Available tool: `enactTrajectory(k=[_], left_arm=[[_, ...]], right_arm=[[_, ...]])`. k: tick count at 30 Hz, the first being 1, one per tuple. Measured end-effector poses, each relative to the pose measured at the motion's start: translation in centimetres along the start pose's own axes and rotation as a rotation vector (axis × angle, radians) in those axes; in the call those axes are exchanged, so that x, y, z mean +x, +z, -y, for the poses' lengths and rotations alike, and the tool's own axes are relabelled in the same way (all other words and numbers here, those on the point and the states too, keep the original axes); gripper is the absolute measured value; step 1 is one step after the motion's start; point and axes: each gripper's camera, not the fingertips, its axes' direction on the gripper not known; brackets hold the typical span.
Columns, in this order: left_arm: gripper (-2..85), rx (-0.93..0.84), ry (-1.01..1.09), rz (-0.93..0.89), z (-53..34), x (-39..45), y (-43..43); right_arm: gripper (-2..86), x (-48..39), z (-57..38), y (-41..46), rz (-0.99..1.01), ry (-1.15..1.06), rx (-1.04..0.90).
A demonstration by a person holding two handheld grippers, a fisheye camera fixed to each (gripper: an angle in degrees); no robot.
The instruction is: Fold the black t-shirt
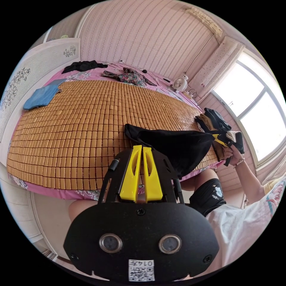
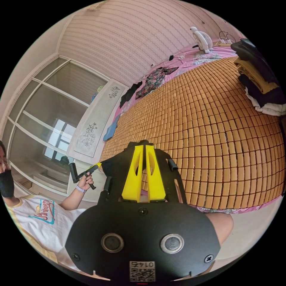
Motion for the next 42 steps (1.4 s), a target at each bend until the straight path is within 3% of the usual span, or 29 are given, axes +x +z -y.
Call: enactTrajectory(k=[7,15,24,26,30,36,40,42], left_arm=[[-0.7,0.192,0.052,-0.065,4.6,2.3,-9.2],[-0.7,0.545,0.100,-0.271,8.8,4.3,-27.1],[-0.7,0.706,0.225,-0.124,8.8,9.4,-39.8],[-0.7,0.699,0.240,-0.030,8.8,10.7,-41.1],[-0.7,0.886,0.304,-0.195,6.7,11.6,-45.7],[-0.7,1.019,0.381,-0.191,5.6,13.9,-50.9],[-0.7,1.013,0.381,-0.199,7.5,13.3,-50.9],[-0.7,0.909,0.324,-0.131,11.1,12.0,-47.3]], right_arm=[[0.7,-4.8,1.0,-7.6,0.041,-0.061,0.176],[0.7,-14.0,0.1,-16.3,0.110,-0.204,0.422],[0.7,-22.7,-3.2,-19.6,0.153,-0.350,0.531],[0.7,-24.1,-3.8,-20.7,0.156,-0.384,0.537],[0.7,-26.9,-5.5,-24.4,0.208,-0.462,0.603],[0.7,-32.3,-8.2,-29.4,0.310,-0.657,0.724],[0.7,-33.9,-7.5,-29.7,0.297,-0.694,0.739],[0.7,-33.2,-5.7,-27.3,0.222,-0.635,0.698]])
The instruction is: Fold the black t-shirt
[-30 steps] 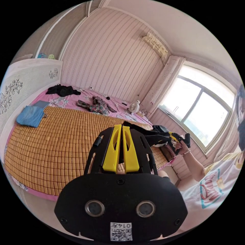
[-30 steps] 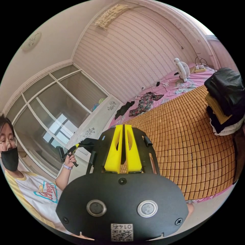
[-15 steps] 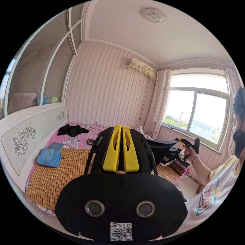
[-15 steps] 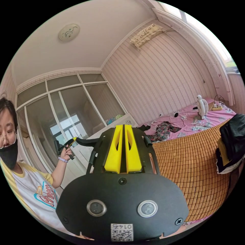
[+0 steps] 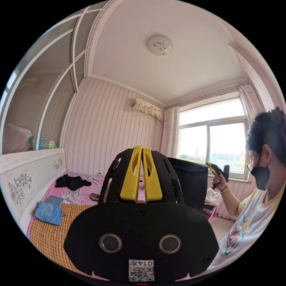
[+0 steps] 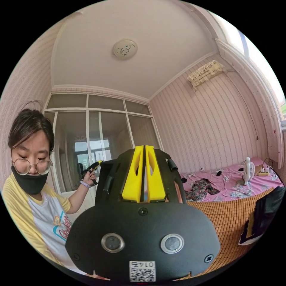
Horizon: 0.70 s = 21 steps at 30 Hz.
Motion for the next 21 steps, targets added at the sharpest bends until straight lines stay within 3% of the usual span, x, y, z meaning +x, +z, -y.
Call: enactTrajectory(k=[4,7,10,13,15,18,21], left_arm=[[-0.7,-0.242,-0.110,0.088,-4.6,-5.2,9.7],[-0.7,-0.338,-0.223,0.100,-7.9,-8.5,16.3],[-0.7,-0.307,-0.197,0.157,-6.7,-9.4,20.0],[-0.7,-0.070,-0.290,0.011,-3.9,-10.2,18.4],[-0.7,-0.011,-0.175,-0.001,-3.3,-8.8,16.8],[-0.7,-0.077,-0.087,0.045,-7.4,-8.9,16.5],[-0.7,-0.205,-0.137,0.051,-15.2,-11.8,17.7]], right_arm=[[0.7,6.9,-4.5,9.1,-0.324,0.165,-0.256],[0.7,11.5,-6.5,15.0,-0.320,0.239,-0.367],[0.7,13.0,-2.8,17.4,-0.303,0.257,-0.251],[0.7,11.7,1.2,16.3,-0.298,0.158,0.002],[0.7,11.0,1.6,15.9,-0.292,0.091,0.042],[0.7,11.4,-1.7,16.1,-0.260,0.029,-0.037],[0.7,13.8,-8.3,17.2,-0.298,0.013,-0.213]])
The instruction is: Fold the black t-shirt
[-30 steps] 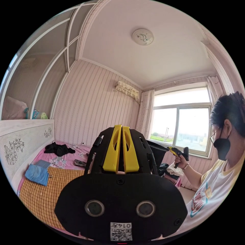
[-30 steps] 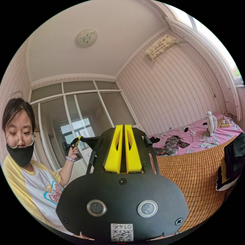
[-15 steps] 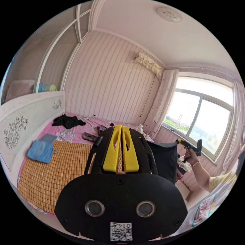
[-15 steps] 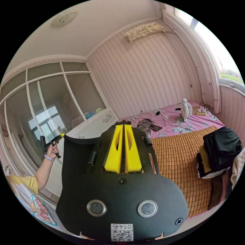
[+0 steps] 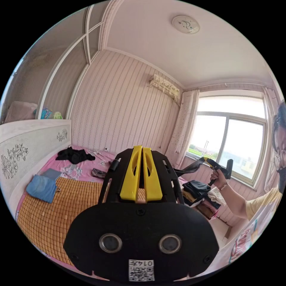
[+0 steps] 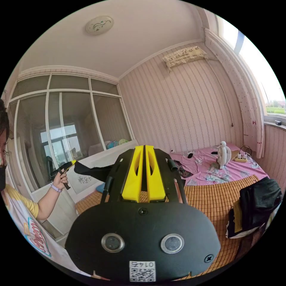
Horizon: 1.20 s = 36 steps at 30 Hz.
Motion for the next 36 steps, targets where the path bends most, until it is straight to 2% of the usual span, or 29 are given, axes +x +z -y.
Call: enactTrajectory(k=[2,6,9,12,16,21,26,29,31,36], left_arm=[[-0.7,-0.123,-0.036,0.013,-4.9,-2.6,2.9],[-0.7,-0.389,-0.262,0.082,-18.4,-9.7,10.0],[-0.7,-0.578,-0.334,0.202,-27.6,-13.3,13.9],[-0.7,-0.685,-0.426,0.238,-34.5,-16.2,15.8],[-0.6,-0.808,-0.415,0.265,-39.4,-17.6,17.1],[-0.2,-1.009,-0.405,0.240,-44.5,-19.3,16.8],[1.1,-0.961,-0.507,0.227,-46.6,-22.7,13.7],[1.9,-0.909,-0.476,0.207,-46.3,-24.2,13.1],[2.5,-0.881,-0.411,0.202,-45.7,-24.8,14.0],[4.4,-0.836,-0.013,0.219,-44.7,-23.1,23.1]], right_arm=[[0.7,1.9,-4.4,2.6,-0.051,0.025,-0.125],[0.8,7.2,-14.6,8.2,-0.139,0.155,-0.362],[0.9,10.5,-20.8,11.4,-0.178,0.244,-0.537],[1.1,12.5,-25.8,13.6,-0.196,0.296,-0.682],[1.7,13.5,-30.5,15.5,-0.213,0.282,-0.854],[3.5,14.0,-34.1,15.6,-0.226,0.286,-0.961],[5.4,15.8,-35.6,15.2,-0.224,0.305,-0.981],[6.5,17.0,-34.8,16.4,-0.234,0.241,-0.988],[7.5,17.3,-33.3,19.5,-0.189,0.164,-0.976],[8.8,16.0,-30.5,31.4,0.004,-0.012,-0.904]])
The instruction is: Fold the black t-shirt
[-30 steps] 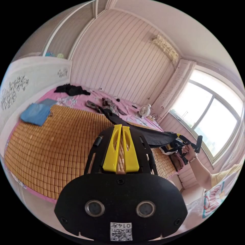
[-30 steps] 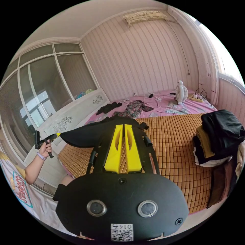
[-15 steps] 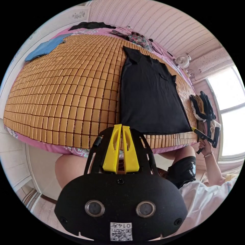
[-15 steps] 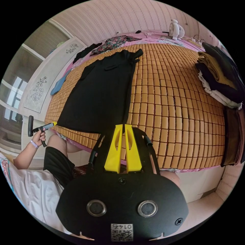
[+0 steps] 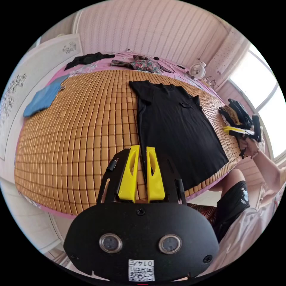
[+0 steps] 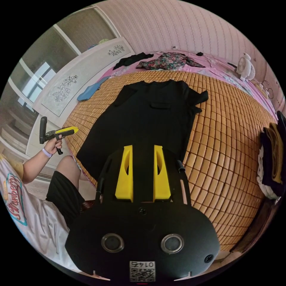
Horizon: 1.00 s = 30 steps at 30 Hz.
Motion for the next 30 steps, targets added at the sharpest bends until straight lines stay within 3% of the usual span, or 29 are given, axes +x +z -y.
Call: enactTrajectory(k=[7,13,15,20,24,30], left_arm=[[6.7,0.050,0.142,0.040,9.4,1.7,9.0],[7.8,-0.002,0.122,0.057,12.6,-1.1,15.4],[7.3,-0.086,0.118,0.057,12.1,-1.9,17.9],[6.2,-0.042,0.050,0.044,10.1,-3.7,17.9],[6.6,0.034,-0.028,-0.073,8.2,-6.7,16.4],[7.1,0.137,-0.128,-0.010,2.6,-12.0,9.7]], right_arm=[[9.5,-1.5,17.5,13.2,0.028,-0.133,-0.024],[6.9,-1.2,22.8,20.8,-0.123,-0.130,-0.131],[6.1,-0.8,22.6,20.8,-0.137,-0.100,-0.089],[3.6,-0.3,22.0,20.3,-0.102,-0.142,-0.100],[1.5,-2.5,23.4,17.6,0.036,-0.207,-0.010],[4.0,-7.8,25.6,14.7,0.285,-0.368,0.132]])
